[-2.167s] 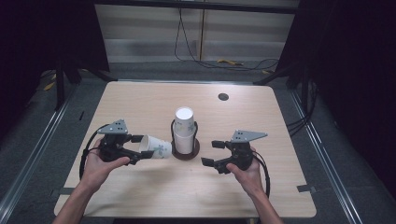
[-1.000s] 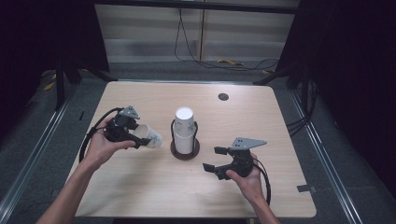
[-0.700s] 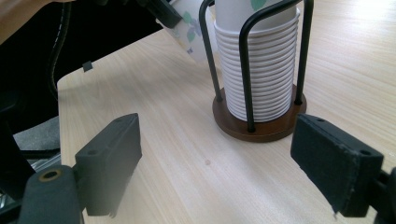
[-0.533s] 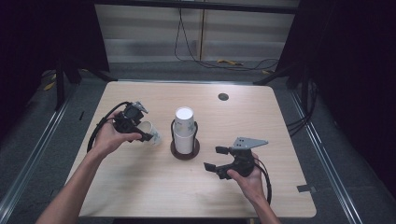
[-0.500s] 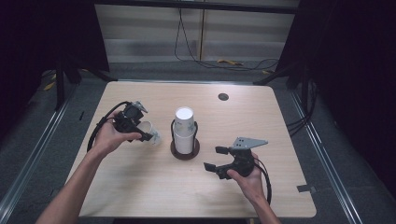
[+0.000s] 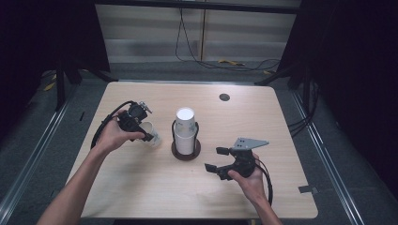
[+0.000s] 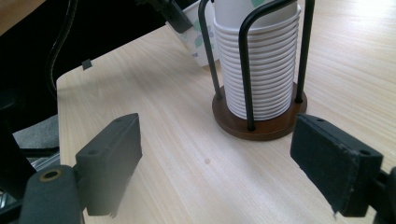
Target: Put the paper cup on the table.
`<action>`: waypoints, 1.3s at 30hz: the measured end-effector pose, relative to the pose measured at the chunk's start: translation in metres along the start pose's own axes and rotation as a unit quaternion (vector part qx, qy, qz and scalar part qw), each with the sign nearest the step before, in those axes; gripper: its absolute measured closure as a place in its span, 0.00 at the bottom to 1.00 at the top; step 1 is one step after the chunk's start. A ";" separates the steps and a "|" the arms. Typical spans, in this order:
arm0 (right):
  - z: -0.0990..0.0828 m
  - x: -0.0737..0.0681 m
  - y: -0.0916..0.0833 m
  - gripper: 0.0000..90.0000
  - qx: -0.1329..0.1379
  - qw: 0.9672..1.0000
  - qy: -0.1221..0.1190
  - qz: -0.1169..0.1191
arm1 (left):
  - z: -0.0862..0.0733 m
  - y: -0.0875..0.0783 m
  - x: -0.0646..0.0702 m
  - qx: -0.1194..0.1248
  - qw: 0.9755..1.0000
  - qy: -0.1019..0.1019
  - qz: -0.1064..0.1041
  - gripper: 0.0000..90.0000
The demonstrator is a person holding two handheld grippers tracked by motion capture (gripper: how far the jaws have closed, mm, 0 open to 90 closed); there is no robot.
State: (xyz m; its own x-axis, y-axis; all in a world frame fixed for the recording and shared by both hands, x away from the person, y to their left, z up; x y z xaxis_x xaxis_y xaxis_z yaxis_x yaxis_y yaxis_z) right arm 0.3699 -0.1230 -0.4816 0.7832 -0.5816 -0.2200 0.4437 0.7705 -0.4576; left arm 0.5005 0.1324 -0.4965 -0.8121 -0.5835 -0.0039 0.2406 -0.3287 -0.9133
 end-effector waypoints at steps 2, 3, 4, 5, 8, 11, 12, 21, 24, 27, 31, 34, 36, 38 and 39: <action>0.000 0.000 0.000 0.18 0.000 1.000 0.000 0.000 | 0.000 0.003 0.001 0.000 1.000 -0.007 0.001 0.26; 0.000 0.000 0.000 0.18 0.000 1.000 0.001 0.000 | 0.000 0.004 0.000 0.000 1.000 -0.004 0.005 0.26; 0.000 0.001 0.000 0.18 0.001 1.000 0.001 -0.001 | 0.001 0.005 0.001 0.003 1.000 -0.005 0.005 0.26; 0.000 0.001 0.000 0.18 0.000 1.000 0.001 -0.001 | 0.001 0.006 0.001 0.002 1.000 -0.005 0.006 0.25; 0.000 0.001 0.000 0.18 -0.001 1.000 0.001 -0.001 | 0.005 0.008 0.002 0.010 1.000 -0.008 0.011 0.24; 0.000 0.000 0.000 0.18 -0.002 1.000 0.001 -0.001 | 0.006 0.009 0.002 0.012 1.000 -0.014 0.010 0.24; 0.000 0.000 0.000 0.18 -0.001 1.000 0.001 -0.001 | 0.007 0.010 0.002 0.016 1.000 -0.017 0.011 0.23; 0.000 0.000 0.000 0.18 -0.001 1.000 0.000 -0.001 | 0.012 0.020 0.003 0.028 0.999 -0.031 0.010 0.22; 0.001 0.001 -0.002 0.18 0.002 1.000 0.001 -0.002 | 0.013 0.022 0.004 0.030 0.999 -0.034 0.008 0.22; 0.001 0.002 -0.003 0.18 0.003 1.000 0.002 -0.003 | 0.013 0.024 0.004 0.034 0.999 -0.036 0.004 0.20; 0.000 0.001 -0.001 0.18 0.000 1.000 0.002 -0.002 | 0.014 0.021 0.005 0.045 0.998 -0.042 -0.001 0.19; 0.000 0.001 -0.001 0.18 0.000 1.000 0.001 -0.002 | 0.016 0.019 0.004 0.054 0.998 -0.040 0.001 0.19; 0.001 0.001 -0.001 0.18 0.000 1.000 0.001 -0.002 | 0.017 0.017 0.003 0.061 0.997 -0.049 0.000 0.19; 0.001 0.002 -0.002 0.18 0.002 1.000 0.001 -0.003 | 0.018 0.016 0.002 0.073 0.996 -0.053 -0.003 0.18; 0.001 0.002 -0.002 0.18 0.002 1.000 0.003 -0.004 | 0.018 0.015 0.002 0.079 0.995 -0.057 -0.005 0.18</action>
State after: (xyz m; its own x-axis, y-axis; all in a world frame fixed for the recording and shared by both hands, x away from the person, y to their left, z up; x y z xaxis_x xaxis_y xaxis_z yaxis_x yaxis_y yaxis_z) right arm 0.3706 -0.1256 -0.4804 0.7778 -0.5884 -0.2210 0.4508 0.7673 -0.4561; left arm 0.5121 0.1128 -0.5033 -0.7520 -0.6566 0.0586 0.3209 -0.4422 -0.8376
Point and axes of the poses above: each handheld gripper's, and its own axes: y roughly forward along the jaws, z roughly out of its top, x roughly to its right, the point moved 9 cm from there along y, roughly forward along the jaws, and after that the axes turned 1 degree about -y, right-handed, at the moved point
